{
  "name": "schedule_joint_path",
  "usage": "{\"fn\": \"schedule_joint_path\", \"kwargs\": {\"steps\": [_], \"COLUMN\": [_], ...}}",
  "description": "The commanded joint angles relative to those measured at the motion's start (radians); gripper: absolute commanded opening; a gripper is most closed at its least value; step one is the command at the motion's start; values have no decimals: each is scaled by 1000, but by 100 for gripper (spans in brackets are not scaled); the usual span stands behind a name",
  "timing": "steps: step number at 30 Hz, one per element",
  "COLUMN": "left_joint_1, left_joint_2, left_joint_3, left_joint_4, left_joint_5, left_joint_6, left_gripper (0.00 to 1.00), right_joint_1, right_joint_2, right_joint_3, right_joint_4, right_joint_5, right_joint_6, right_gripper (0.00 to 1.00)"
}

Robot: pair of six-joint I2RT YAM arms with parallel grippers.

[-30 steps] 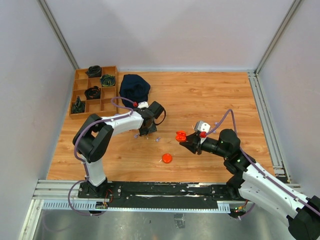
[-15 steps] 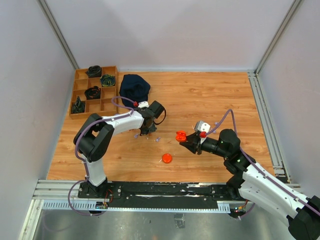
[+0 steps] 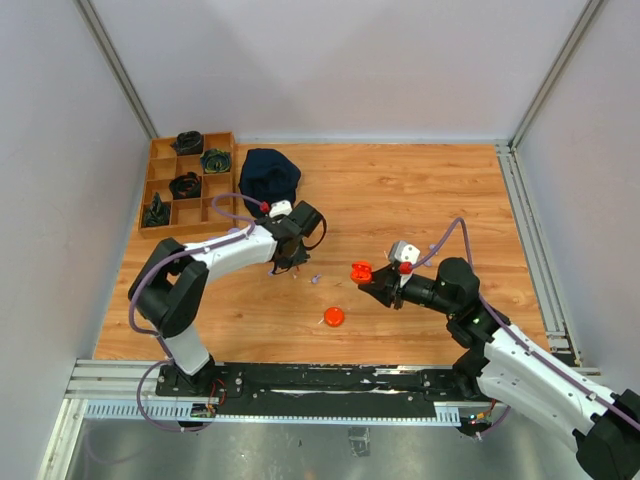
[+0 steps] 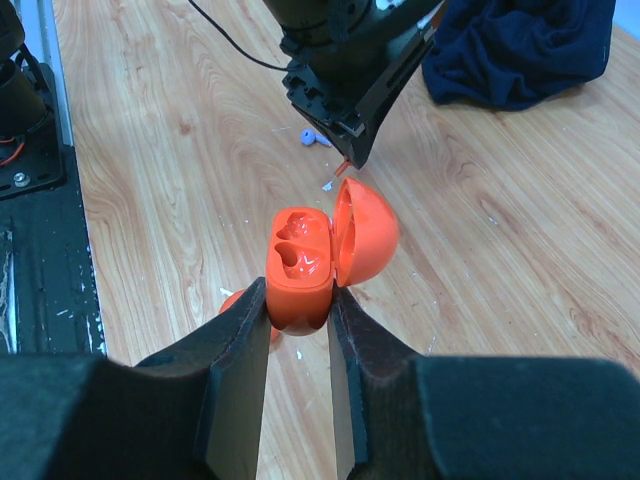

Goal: Insert the wireless bluetooth earbuds into the charging case
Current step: Pick up the earbud from the center of the board.

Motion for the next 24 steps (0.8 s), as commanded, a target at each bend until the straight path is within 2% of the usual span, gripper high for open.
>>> {"fn": "schedule_joint_path", "kwargs": {"steps": [1, 17, 24], "left_joint_1": [-30, -261, -329], "left_joint_2": [-99, -339, -444], "left_joint_3": [3, 93, 72], "left_joint_4": [-1, -10, 62], "left_joint_5": [-37, -276, -290], "left_joint_6": [-11, -64, -66], "left_gripper": [23, 23, 21], "right_joint_1": [-3, -1, -2], "right_joint_2": [17, 66, 85], "right_joint_3": [17, 13, -1], "right_joint_4": [84, 250, 320], "right_joint_5": [-9, 19, 14], "right_joint_6": [31, 73, 68], "right_gripper": [11, 11, 12]}}
